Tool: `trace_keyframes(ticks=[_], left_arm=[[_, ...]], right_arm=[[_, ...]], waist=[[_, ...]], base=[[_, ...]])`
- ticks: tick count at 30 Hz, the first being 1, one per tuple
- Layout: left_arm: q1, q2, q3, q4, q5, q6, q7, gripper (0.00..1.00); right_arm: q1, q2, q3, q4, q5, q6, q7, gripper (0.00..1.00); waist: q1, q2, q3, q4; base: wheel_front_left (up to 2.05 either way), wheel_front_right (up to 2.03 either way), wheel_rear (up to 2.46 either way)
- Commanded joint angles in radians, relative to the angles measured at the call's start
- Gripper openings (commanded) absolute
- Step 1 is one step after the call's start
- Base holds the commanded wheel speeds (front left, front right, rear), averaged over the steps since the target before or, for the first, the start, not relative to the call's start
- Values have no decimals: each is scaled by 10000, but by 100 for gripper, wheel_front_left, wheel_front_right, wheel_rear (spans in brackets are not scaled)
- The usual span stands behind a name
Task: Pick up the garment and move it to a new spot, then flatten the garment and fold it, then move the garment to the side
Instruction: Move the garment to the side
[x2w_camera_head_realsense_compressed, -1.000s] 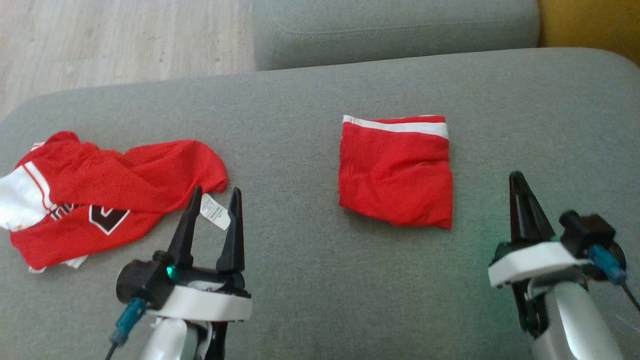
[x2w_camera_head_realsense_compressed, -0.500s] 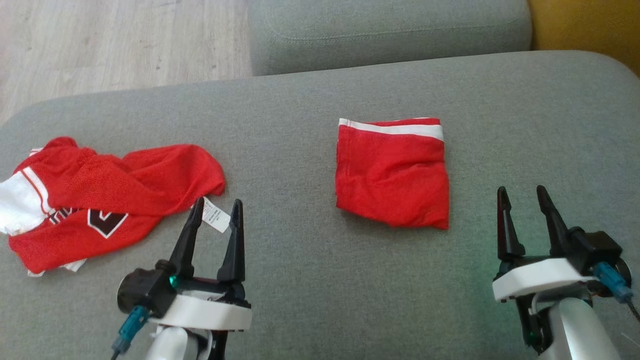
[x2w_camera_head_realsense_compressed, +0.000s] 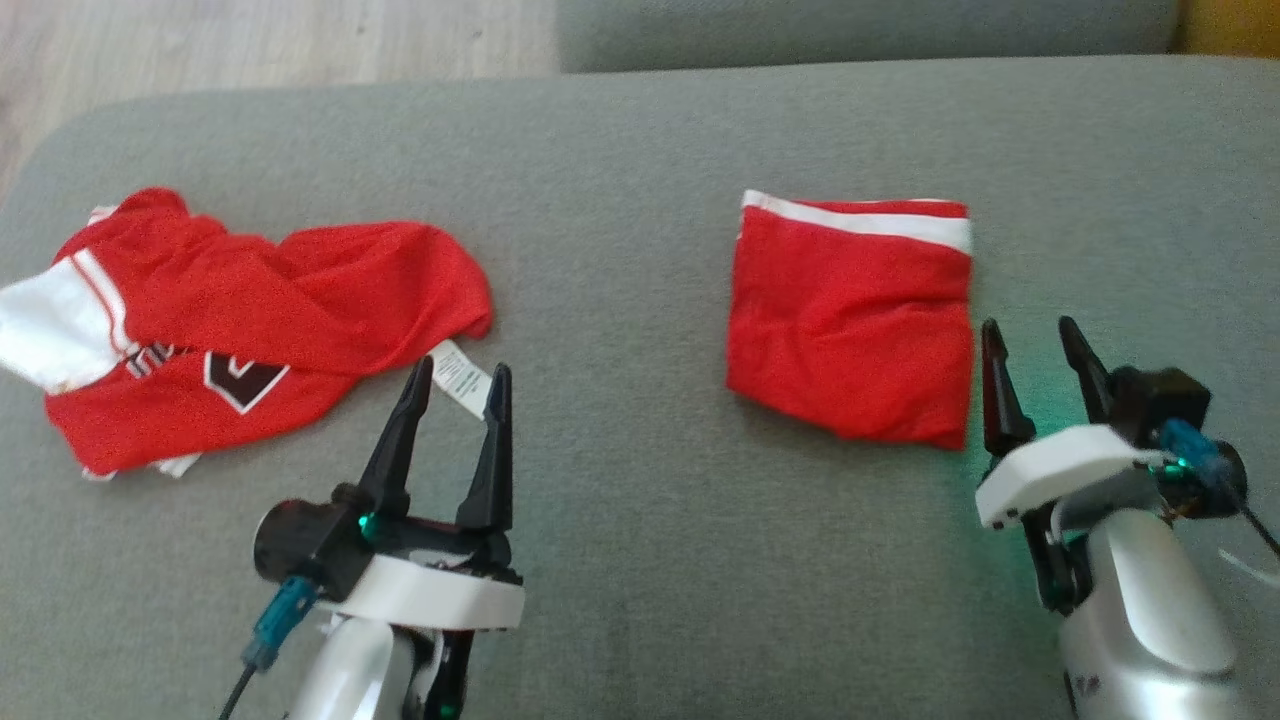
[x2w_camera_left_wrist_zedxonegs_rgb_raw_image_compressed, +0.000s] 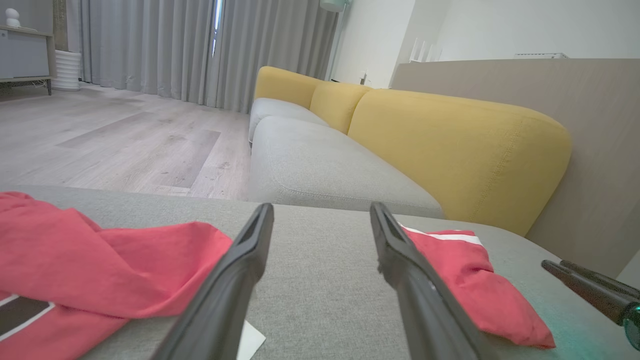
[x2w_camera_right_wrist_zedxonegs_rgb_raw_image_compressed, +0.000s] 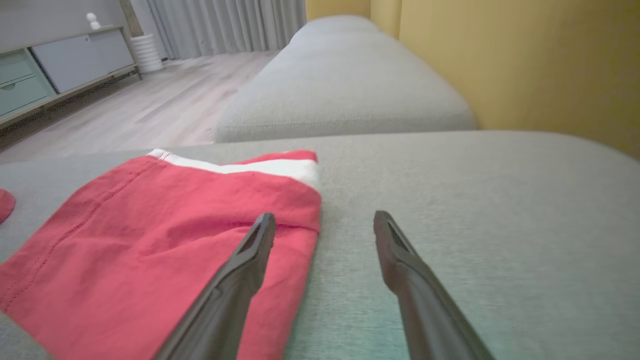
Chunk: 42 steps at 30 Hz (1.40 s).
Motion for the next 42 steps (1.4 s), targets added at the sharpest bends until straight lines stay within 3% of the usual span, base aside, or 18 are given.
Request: trace_keyframes(ticks=[1,12,13,14,29,34,42], left_arm=[[-462,37,142,-306,-56,16,-80,100],[-690,37,-55,-252,-171,16,-80,100],[-698,37,-56,-256,-174,16,-80,100],[-708,37,-53,-261,-179,16,-80,100],[-1087,37,-432,-428,-58,16,-80,100],[-1566,37,-895,-490,-81,16,-80,100],[-2189,37,-1490,-636,-173,16,-80,100]], right_arm=[[-565,-20,208,105,187,67,186,100],[-2163,-20,-106,3053,153,67,1416,100],[-2265,-20,-42,3253,148,67,1438,88],[-2359,-20,57,3416,116,67,1422,0],[-2951,-181,401,2994,-2741,67,-33,0],[-3068,-1224,1266,2991,-3139,67,160,0],[-3474,-3773,2747,3459,-2868,67,566,0]], waist=[[-2,0,333,353],[-2,0,714,970],[-2,0,733,982],[-2,0,750,983],[-2,0,737,-44],[-2,0,805,-406],[-2,0,1145,-709]], base=[[0,0,0],[0,0,0],[0,0,0],[0,0,0],[0,0,0],[0,0,0],[0,0,0]])
